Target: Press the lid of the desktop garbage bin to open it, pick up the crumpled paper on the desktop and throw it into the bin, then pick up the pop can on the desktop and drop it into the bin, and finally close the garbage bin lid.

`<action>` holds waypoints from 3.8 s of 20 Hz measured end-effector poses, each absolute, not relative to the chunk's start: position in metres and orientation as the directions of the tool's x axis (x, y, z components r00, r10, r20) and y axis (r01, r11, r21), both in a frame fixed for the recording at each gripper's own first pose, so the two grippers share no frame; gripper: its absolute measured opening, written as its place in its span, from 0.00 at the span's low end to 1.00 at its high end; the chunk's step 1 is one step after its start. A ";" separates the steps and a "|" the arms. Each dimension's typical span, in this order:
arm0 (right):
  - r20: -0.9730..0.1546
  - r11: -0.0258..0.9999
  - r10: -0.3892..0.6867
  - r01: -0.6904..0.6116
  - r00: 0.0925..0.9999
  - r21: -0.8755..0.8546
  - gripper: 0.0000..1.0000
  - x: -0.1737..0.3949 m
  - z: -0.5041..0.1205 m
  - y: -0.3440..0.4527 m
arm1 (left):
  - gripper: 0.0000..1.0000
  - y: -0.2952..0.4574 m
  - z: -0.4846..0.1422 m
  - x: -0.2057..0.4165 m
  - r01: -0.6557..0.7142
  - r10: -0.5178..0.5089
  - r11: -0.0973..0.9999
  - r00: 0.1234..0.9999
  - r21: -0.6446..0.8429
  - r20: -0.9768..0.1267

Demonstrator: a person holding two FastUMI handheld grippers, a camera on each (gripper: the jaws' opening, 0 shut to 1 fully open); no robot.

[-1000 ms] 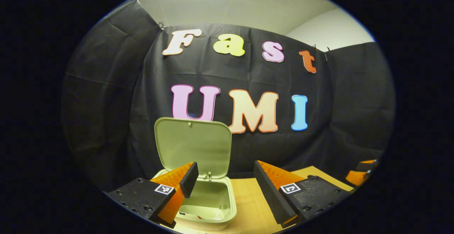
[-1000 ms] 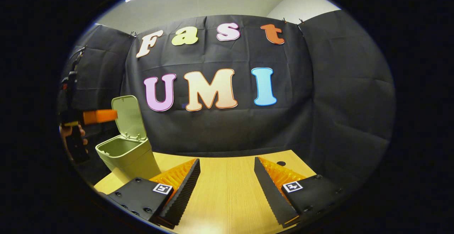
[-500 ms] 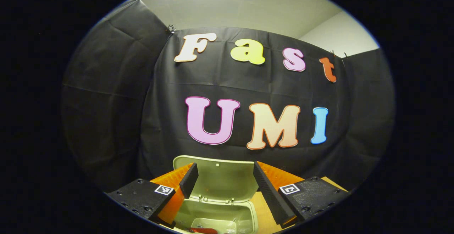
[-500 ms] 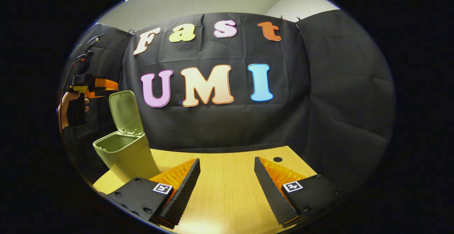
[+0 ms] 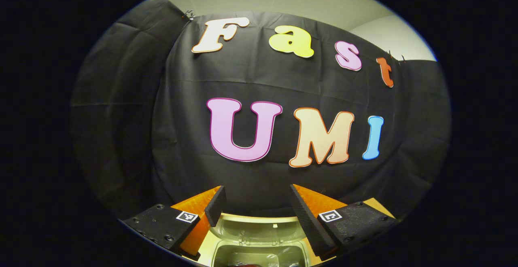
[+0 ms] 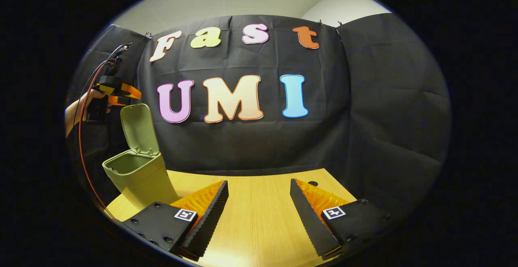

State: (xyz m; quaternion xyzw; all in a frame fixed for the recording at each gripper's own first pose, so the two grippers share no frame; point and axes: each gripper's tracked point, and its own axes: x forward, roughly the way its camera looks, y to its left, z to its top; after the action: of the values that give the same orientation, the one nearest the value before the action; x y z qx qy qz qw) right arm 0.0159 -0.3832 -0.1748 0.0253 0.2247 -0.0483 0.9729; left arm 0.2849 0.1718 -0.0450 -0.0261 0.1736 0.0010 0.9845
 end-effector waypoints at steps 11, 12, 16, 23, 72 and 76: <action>-0.455 0.993 -0.085 0.113 0.886 0.034 0.97 0.005 -0.181 -0.389 | 0.90 0.149 -0.074 0.260 0.055 -0.070 0.997 0.874 -0.045 -0.480; -0.458 0.993 -0.081 0.112 0.885 0.040 0.97 0.005 -0.182 -0.389 | 0.89 0.149 -0.073 0.253 0.054 -0.068 0.998 0.875 -0.043 -0.480; -0.461 0.992 -0.065 0.106 0.885 0.063 0.96 0.002 -0.185 -0.388 | 0.89 0.148 -0.080 0.219 0.041 -0.054 0.998 0.869 -0.037 -0.492; -0.494 0.993 -0.029 0.081 0.869 0.084 0.96 -0.006 -0.202 -0.378 | 0.88 0.145 -0.121 0.150 0.022 -0.023 1.000 0.844 -0.007 -0.536; -0.342 0.994 0.057 -0.022 0.938 0.106 0.97 0.015 -0.154 -0.357 | 0.92 0.008 -0.099 0.052 -0.036 0.016 0.993 0.985 -0.114 -0.174; -0.200 0.993 0.055 -0.034 0.978 0.110 0.97 0.010 -0.117 -0.362 | 0.92 -0.009 -0.076 0.038 -0.054 0.042 0.994 0.991 -0.095 -0.128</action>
State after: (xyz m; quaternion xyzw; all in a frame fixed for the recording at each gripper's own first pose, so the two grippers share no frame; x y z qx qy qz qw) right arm 0.0099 -0.3616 -0.1167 0.0532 0.1019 0.0224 0.9931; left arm 0.0379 -0.0087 -0.0757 -0.0493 0.0630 0.0241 0.9965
